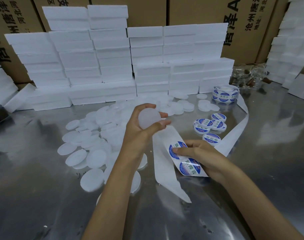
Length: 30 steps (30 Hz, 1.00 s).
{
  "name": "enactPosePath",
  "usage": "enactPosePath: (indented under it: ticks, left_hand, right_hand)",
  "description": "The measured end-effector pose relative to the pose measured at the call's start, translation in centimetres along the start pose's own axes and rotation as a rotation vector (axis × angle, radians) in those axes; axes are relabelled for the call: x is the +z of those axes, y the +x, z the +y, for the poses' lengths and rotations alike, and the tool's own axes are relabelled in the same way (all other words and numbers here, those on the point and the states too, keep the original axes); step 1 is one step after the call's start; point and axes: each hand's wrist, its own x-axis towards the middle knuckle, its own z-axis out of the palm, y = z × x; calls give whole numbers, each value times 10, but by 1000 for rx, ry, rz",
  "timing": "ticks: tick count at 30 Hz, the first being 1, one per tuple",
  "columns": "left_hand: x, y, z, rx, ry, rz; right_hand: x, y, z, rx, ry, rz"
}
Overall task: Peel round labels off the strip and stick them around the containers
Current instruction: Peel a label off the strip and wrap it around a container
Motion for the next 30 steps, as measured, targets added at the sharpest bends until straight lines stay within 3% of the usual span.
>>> enactPosePath:
  ticks: [5,13,18,30]
  left_hand:
    - [5,-2,-14,-156,205,-101]
    - [0,1,-22,-272,119,-90]
    - [-2,2,-26,-335,99,-60]
    - [-7,6,-34,-492,4,-72]
  right_hand:
    - [3,-5,0,-82,65,-82]
    - [7,5,5,-466,-260,217]
    - [8,5,7,-663,-494,249]
    - [15,-1,7,-782,-588,233]
